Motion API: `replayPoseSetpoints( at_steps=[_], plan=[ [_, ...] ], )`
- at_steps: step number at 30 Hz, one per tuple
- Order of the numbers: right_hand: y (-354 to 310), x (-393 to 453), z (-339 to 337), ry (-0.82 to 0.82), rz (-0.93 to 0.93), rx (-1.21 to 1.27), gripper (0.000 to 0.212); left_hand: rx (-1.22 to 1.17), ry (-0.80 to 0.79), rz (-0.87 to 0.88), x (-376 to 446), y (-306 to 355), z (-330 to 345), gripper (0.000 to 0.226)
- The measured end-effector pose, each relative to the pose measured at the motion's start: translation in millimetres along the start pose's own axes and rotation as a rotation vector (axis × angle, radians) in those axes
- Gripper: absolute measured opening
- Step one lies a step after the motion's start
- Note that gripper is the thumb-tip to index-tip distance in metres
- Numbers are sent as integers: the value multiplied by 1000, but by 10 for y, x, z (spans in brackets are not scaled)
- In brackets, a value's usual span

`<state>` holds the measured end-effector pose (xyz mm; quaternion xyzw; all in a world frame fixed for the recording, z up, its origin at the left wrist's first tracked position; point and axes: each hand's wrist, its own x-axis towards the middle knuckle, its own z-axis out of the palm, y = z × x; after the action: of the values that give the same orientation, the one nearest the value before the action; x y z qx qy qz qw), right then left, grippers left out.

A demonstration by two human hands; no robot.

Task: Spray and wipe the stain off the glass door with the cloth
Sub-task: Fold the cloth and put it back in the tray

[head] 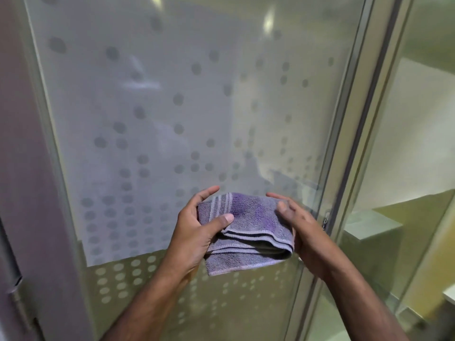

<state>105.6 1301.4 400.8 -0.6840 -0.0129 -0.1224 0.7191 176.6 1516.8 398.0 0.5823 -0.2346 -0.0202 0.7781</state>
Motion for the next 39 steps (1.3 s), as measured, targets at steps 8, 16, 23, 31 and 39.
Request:
replayPoseSetpoints(
  at_steps=[8,16,23,31,39],
  plan=[
    [-244,-182,-764,-27,-100,2,69,78,-95,26,126,-49,648,68],
    [-309,-430,-1661,152,-251,-4,53,37,-210,-60,243,-213,1567,33],
    [-379,-775,-2569,293,-295,-38,47,34,-303,-61,298,-434,2538,43],
    [-470,-1163,-3506,501,-334,-70,48,-57,-360,-113,334,-769,3719,37],
    [-540,-1503,-4327,713,-357,-113,46,-104,-515,-91,490,-1124,4789,29]
  ],
)
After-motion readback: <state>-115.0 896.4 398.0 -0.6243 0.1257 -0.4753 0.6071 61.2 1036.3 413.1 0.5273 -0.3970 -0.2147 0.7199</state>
